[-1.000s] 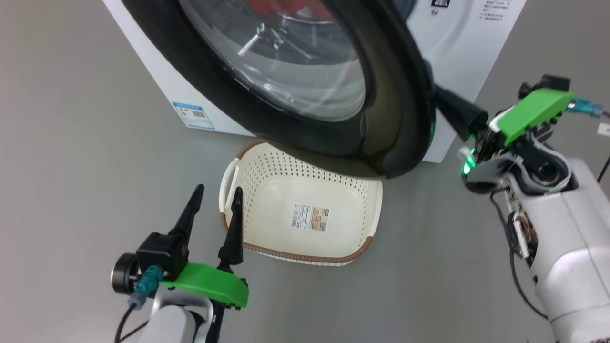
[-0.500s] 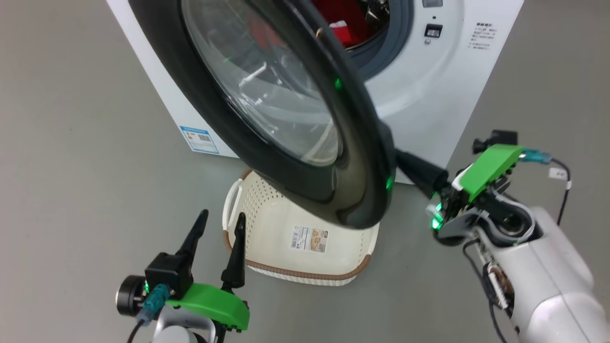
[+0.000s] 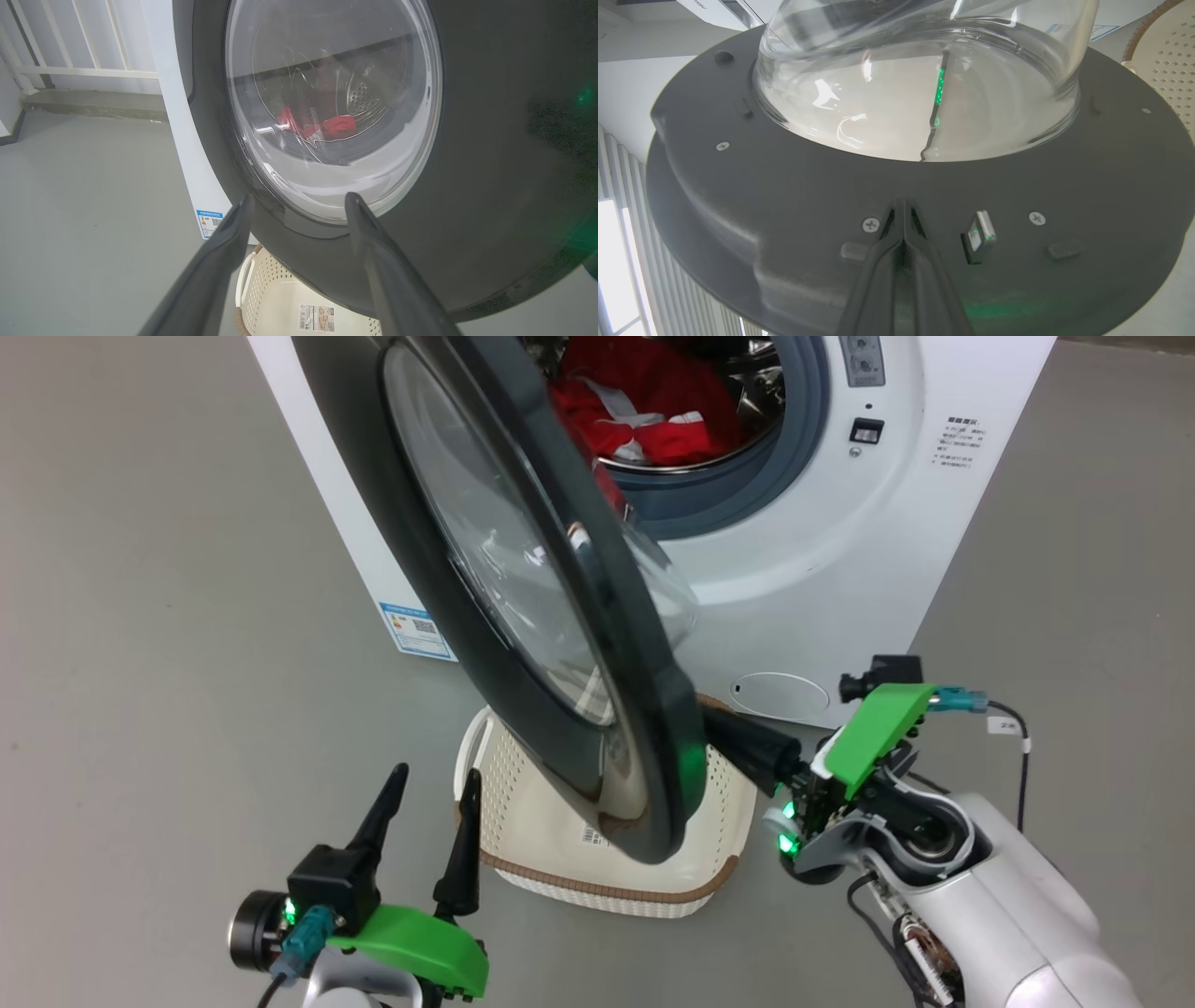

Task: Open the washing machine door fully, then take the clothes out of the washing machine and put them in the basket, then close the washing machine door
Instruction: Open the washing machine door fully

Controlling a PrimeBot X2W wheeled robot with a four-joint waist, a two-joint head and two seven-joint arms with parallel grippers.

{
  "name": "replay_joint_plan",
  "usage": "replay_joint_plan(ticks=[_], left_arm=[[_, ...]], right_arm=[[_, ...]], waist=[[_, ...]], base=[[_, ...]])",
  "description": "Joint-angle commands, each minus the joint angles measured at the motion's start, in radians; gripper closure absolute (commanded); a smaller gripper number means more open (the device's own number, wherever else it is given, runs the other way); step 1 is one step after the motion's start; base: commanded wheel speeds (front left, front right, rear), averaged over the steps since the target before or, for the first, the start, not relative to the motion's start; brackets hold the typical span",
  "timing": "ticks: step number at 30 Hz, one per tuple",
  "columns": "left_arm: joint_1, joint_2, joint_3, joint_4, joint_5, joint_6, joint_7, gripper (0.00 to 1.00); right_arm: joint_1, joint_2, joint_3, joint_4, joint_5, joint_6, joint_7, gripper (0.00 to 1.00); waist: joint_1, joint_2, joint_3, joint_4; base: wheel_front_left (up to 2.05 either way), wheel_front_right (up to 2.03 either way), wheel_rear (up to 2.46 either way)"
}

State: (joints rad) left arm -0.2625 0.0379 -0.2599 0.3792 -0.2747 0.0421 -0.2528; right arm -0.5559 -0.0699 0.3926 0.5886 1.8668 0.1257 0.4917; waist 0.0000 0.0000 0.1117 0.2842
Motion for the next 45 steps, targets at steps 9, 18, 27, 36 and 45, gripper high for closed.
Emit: replay_joint_plan(ticks=[9, 18, 27, 36, 45], left_arm=[[0.002, 0.012, 0.031, -0.022, 0.005, -0.004, -0.009, 0.00], [0.013, 0.013, 0.033, -0.029, 0.000, -0.004, -0.009, 0.00], [0.033, 0.018, 0.045, -0.036, -0.001, -0.006, -0.009, 0.00], [0.061, 0.024, 0.058, -0.037, -0.003, 0.000, -0.009, 0.00], [0.083, 0.032, 0.074, -0.038, -0.009, 0.005, -0.009, 0.00]], right_arm=[[0.011, 0.020, 0.094, -0.044, 0.053, 0.005, -0.040, 1.00], [0.062, 0.019, 0.011, -0.118, 0.029, 0.005, -0.138, 1.00], [0.227, -0.010, -0.114, -0.298, -0.092, 0.005, -0.245, 1.00], [0.417, -0.018, -0.202, -0.446, -0.185, 0.005, -0.378, 0.00], [0.554, -0.018, -0.246, -0.523, -0.308, 0.005, -0.536, 0.00]], waist=[[0.0000, 0.0000, -0.012, -0.002], [0.0000, 0.0000, -0.018, -0.032], [0.0000, 0.0000, -0.024, -0.084], [0.0000, 0.0000, -0.047, -0.127], [0.0000, 0.0000, -0.063, -0.166]], base=[[0.00, 0.00, 0.00], [0.00, 0.00, 0.00], [0.00, 0.00, 0.00], [0.00, 0.00, 0.00], [0.00, 0.00, 0.00]])
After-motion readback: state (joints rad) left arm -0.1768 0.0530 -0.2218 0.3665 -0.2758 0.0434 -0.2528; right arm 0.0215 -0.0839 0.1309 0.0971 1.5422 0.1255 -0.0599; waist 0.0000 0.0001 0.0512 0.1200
